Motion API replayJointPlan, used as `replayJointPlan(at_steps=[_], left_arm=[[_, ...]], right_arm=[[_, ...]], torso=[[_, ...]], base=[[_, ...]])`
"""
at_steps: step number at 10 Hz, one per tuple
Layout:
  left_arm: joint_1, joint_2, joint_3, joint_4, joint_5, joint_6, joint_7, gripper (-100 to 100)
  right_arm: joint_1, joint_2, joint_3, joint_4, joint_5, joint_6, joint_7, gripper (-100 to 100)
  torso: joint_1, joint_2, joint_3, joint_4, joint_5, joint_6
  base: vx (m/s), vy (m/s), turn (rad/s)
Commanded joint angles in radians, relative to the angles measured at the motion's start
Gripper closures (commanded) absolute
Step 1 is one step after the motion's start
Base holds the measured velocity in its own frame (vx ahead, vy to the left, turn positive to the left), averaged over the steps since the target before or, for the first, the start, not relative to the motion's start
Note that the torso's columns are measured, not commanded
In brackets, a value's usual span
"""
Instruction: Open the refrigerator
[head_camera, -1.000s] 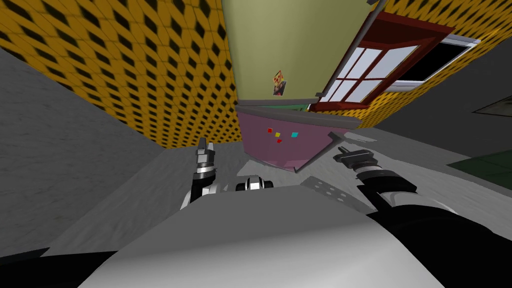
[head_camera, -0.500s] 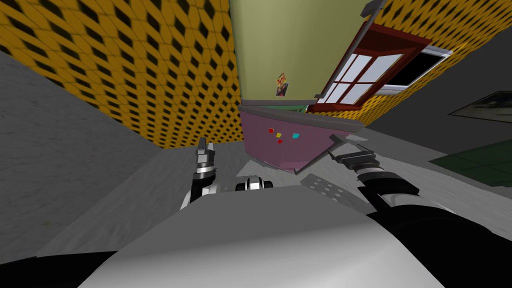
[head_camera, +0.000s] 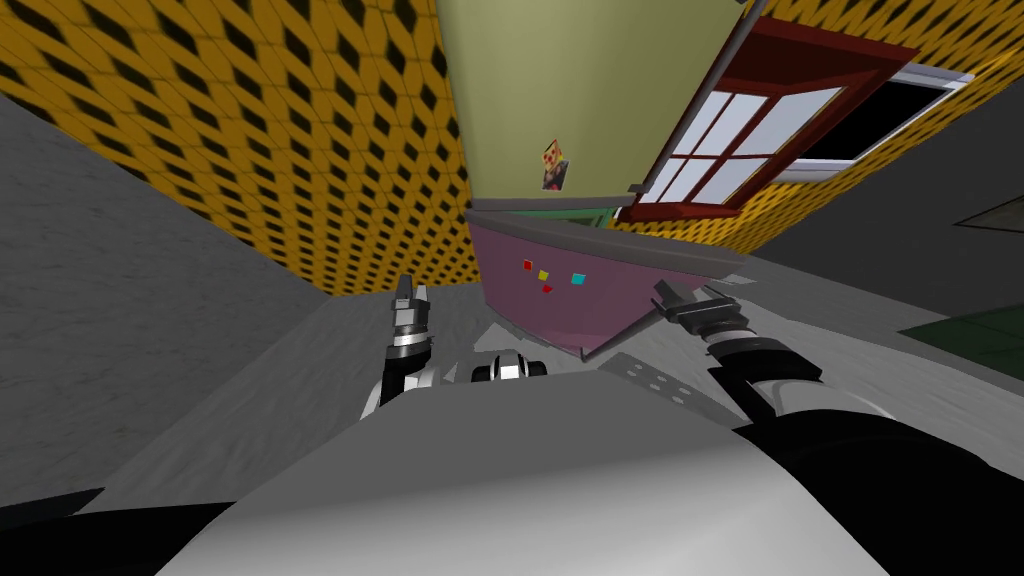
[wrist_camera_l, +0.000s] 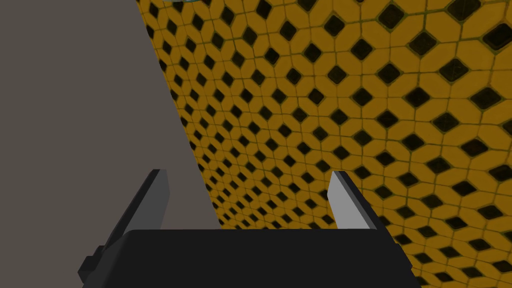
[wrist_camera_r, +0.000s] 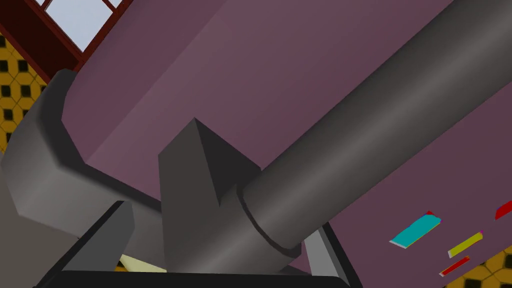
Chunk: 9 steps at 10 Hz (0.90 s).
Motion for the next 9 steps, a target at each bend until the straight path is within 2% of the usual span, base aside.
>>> replayJointPlan(at_steps=[1, 4, 5, 6, 7, 9], left_arm=[[0.0, 0.0, 0.0, 0.0, 0.0, 0.0, 0.0, 0], [0.0, 0.0, 0.0, 0.0, 0.0, 0.0, 0.0, 0], [0.0, 0.0, 0.0, 0.0, 0.0, 0.0, 0.0, 0], [0.0, 0.0, 0.0, 0.0, 0.0, 0.0, 0.0, 0], [0.0, -0.001, -0.001, 0.0, 0.0, 0.0, 0.0, 0], [0.0, -0.001, -0.001, 0.0, 0.0, 0.0, 0.0, 0]], right_arm=[[-0.013, -0.007, 0.01, 0.009, -0.015, 0.001, 0.014, -100], [-0.01, -0.007, 0.008, 0.007, -0.011, -0.001, 0.006, -100], [-0.01, -0.008, 0.008, 0.007, -0.011, -0.001, 0.005, 100], [0.001, 0.006, -0.009, -0.001, -0.003, 0.006, -0.005, 100], [0.001, 0.006, -0.009, -0.001, -0.003, 0.006, -0.005, 100], [0.013, 0.02, -0.023, -0.008, 0.005, 0.011, -0.015, 100]], torso=[[-0.001, 0.0, 0.0, 0.0, 0.0, 0.001], [0.004, -0.003, -0.001, -0.001, 0.001, 0.0], [0.004, 0.0, -0.001, -0.001, 0.0, 0.0], [0.003, 0.002, 0.002, -0.001, -0.002, -0.002], [0.007, 0.004, 0.005, -0.002, -0.005, 0.001], [0.0, -0.001, 0.001, -0.001, -0.002, 0.0]], base=[[0.05, -0.175, 0.07], [0.075, -0.057, 0.017], [0.013, -0.013, -0.014], [-0.062, 0.147, -0.122], [-0.093, 0.221, -0.094], [-0.036, 0.218, -0.102]])
